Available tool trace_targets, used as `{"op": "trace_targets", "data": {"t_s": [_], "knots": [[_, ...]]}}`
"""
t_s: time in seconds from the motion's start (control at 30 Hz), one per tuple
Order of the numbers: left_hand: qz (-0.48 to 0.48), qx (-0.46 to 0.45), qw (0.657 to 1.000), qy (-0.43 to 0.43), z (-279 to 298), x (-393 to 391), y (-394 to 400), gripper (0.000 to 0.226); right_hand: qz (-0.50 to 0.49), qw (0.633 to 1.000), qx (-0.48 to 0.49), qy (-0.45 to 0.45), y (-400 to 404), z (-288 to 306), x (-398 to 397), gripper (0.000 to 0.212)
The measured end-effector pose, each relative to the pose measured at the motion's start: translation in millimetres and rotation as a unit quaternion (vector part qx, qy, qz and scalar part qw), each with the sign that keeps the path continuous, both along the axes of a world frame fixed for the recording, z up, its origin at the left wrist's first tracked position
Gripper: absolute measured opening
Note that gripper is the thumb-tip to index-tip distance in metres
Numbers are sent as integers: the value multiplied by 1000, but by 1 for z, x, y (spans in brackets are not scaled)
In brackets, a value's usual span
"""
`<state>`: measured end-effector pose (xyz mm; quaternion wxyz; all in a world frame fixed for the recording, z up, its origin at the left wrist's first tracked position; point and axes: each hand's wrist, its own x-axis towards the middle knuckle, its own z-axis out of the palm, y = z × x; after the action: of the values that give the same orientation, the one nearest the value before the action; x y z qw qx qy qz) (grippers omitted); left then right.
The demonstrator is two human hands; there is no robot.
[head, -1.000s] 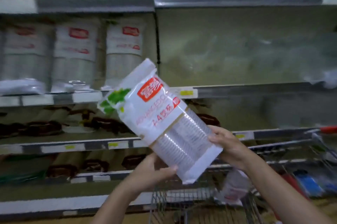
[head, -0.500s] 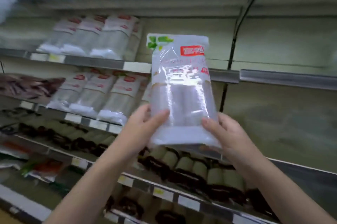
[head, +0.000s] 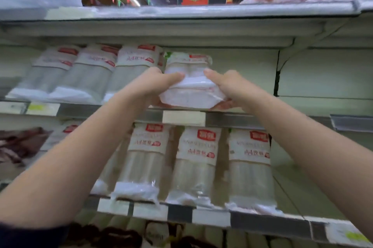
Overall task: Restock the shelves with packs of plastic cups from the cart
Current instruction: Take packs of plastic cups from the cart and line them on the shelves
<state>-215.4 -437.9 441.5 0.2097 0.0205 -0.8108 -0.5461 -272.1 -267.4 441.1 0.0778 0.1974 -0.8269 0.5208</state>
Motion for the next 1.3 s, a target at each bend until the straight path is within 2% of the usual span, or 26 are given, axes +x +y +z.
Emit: {"op": "trace_targets", "data": {"t_s": [0.1, 0.17, 0.23, 0.37, 0.47, 0.53, 0.6, 0.73, 0.8, 1.0, 1.17, 1.3], "knots": [[-7, 35, 999, -30, 7, -40, -25, 54, 48, 996, -31, -75, -24, 8, -28, 36], [1, 56, 998, -37, 3, -67, -33, 53, 27, 997, -6, -73, -35, 5, -48, 40], [19, 37, 998, -39, 0, -89, -35, 56, -7, 998, 19, -55, -47, 0, -66, 52], [61, -112, 991, -32, 2, -122, -30, 54, -36, 997, 57, -39, -65, -3, -98, 56], [156, -265, 952, -2, -1, -139, -34, 48, -77, 981, 178, 30, -76, -7, -116, 42], [166, -352, 921, 2, -8, -145, -34, 46, -103, 955, 269, 67, -82, -11, -121, 41], [160, -399, 903, -19, -14, -149, -33, 48, -120, 941, 308, 75, -85, -15, -125, 43], [146, -388, 910, -24, -16, -153, -30, 48, -122, 927, 341, 95, -84, -14, -123, 47], [131, -355, 926, -20, -16, -149, -23, 47, -120, 931, 328, 108, -79, -10, -119, 49], [92, -238, 967, 20, -15, -97, 23, 53, -116, 934, 301, 151, -52, -5, -80, 40], [103, -240, 956, 135, -45, -36, 75, 52, -91, 946, 220, 222, 25, -35, -5, 59], [78, -241, 948, 191, -95, 9, 153, 47, -70, 949, 154, 266, 120, -83, 51, 62]]}}
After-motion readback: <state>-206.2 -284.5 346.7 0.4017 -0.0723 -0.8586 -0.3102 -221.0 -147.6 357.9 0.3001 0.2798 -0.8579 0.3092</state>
